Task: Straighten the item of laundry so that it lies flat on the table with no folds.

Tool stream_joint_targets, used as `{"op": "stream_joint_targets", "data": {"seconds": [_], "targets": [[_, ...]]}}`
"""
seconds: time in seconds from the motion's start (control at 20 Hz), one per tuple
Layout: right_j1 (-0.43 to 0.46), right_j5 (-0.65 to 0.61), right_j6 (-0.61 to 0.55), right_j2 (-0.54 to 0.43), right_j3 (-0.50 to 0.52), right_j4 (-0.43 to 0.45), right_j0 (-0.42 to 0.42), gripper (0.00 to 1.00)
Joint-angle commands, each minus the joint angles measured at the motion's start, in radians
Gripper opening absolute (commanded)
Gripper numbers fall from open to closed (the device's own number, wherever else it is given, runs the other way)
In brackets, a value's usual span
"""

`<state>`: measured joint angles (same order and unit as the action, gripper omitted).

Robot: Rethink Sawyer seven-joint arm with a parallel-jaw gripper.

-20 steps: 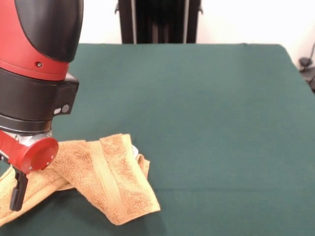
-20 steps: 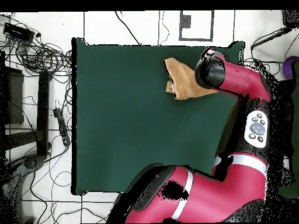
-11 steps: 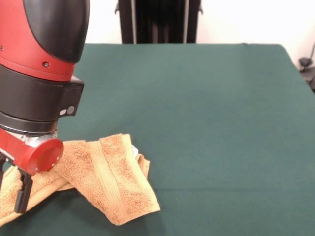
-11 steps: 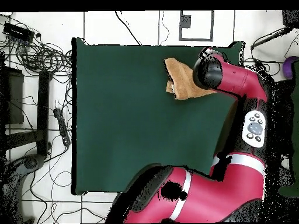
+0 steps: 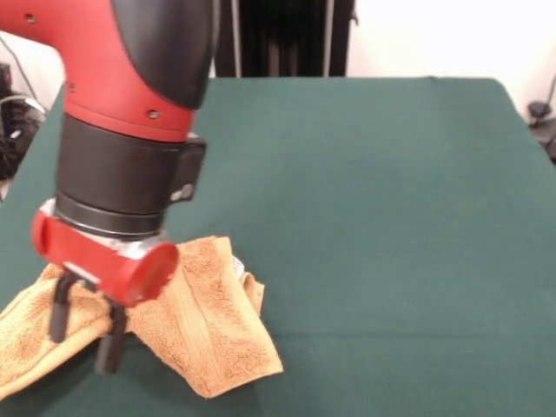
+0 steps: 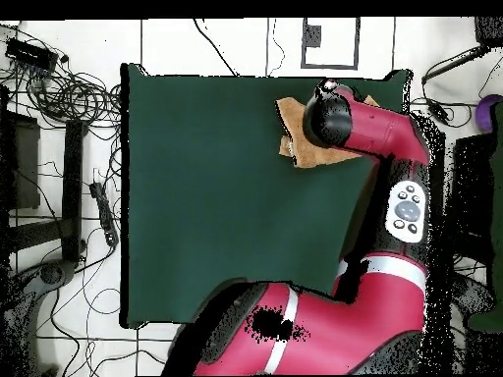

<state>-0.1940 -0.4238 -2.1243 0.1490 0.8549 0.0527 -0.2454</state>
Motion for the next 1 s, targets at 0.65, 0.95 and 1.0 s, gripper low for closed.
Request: {"op": "stream_joint_targets", "data": {"seconds": [0.65, 0.95, 1.0], "targets": [[-0.051, -0.376, -0.1, -0.073, 0.168, -0.101, 0.116, 1.0], [-0.028, -0.351, 0.002, -0.107, 0.17, -0.068, 0.077, 1.0], [-0.026, -0.351, 0.028, -0.103, 0.161, -0.05, 0.074, 1.0]]}}
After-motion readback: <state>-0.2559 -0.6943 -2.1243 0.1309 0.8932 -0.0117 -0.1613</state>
